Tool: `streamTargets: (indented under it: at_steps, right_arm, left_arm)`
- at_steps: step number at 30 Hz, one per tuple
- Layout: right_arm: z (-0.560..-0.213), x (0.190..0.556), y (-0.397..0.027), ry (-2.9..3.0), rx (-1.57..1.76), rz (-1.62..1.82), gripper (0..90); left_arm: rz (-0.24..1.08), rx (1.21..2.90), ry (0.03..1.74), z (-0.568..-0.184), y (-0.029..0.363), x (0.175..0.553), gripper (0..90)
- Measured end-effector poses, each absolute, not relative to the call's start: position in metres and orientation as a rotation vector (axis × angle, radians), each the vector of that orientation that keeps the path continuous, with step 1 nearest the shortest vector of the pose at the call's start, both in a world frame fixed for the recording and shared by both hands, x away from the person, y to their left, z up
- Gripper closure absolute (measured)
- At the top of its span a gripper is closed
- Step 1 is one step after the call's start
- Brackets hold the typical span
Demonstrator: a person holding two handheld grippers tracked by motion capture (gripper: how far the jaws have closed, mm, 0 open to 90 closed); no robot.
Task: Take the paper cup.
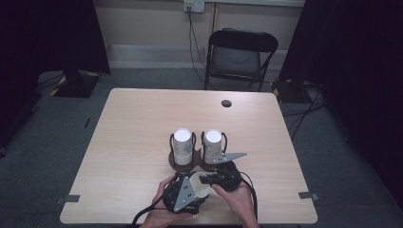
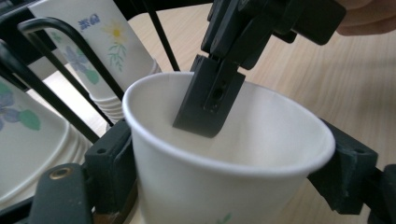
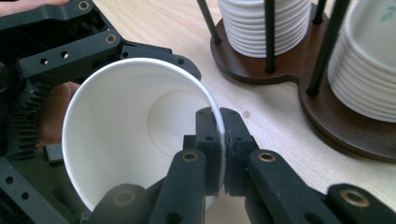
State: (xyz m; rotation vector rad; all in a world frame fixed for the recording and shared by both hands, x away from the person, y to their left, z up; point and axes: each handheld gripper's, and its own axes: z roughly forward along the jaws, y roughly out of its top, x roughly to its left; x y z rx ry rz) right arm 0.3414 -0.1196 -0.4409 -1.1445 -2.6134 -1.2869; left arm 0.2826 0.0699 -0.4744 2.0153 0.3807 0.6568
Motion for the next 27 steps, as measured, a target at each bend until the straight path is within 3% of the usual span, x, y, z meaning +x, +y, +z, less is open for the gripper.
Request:
streamTargets:
  at_steps: [18, 27]
  right_arm:
    - [-0.4419, 0.3432, -0.1102, -2.649, -1.138, -1.232, 82.7]
    - [-0.4393, 0.3406, -0.1138, -2.638, -1.160, -1.321, 74.1]
  left_arm:
    - [0.643, 1.981, 0.411, -0.4713, 0.0731, 0.2825, 22.5]
    - [0.633, 1.949, 0.457, -0.4720, 0.0789, 0.2834, 24.6]
